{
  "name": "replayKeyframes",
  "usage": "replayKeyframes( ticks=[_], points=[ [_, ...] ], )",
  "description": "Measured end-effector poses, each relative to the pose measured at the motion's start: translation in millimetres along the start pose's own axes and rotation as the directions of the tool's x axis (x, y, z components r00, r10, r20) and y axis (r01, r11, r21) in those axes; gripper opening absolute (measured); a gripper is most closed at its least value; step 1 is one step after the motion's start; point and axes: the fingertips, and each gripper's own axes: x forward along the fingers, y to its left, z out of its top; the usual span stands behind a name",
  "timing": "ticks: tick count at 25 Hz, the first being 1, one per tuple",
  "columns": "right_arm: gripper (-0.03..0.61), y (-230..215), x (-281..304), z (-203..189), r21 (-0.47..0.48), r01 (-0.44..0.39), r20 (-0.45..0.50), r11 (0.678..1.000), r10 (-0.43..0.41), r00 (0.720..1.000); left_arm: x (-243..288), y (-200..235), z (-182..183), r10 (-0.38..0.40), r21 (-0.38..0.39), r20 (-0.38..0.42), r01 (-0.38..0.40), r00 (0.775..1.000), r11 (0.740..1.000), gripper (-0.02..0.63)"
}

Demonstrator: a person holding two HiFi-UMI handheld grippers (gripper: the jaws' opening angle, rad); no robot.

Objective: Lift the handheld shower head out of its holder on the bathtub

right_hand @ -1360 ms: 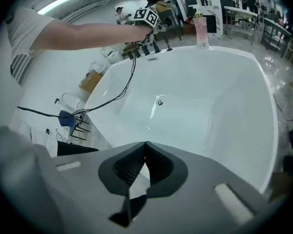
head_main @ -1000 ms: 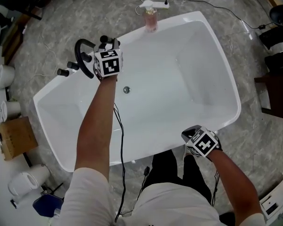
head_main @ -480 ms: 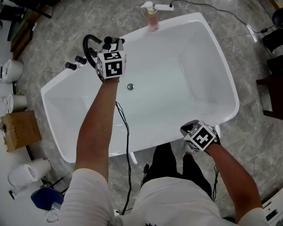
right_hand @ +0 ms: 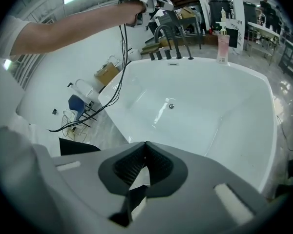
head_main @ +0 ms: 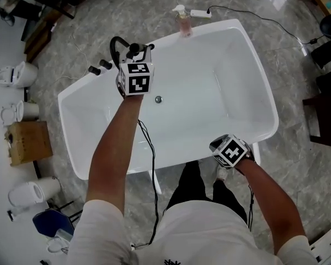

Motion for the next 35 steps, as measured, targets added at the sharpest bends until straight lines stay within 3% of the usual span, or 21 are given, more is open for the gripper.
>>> replayKeyframes(
  ticks=[12, 35],
  points=[
    [0.014, 20, -21, -19, -0.031, 0.016, 0.026, 0.999, -0.015, 1.000, -81, -15, 38, -0.004, 0.050, 0.043, 0.001, 0.999, 0.999, 0.138],
    [0.014, 55, -57, -34, -0.127, 0.034, 0.086, 0.991, -0.023, 0.996, -253, -37, 103, -0.004, 0.059, 0.126, -0.004, 0.992, 0.998, 0.138]
  ],
)
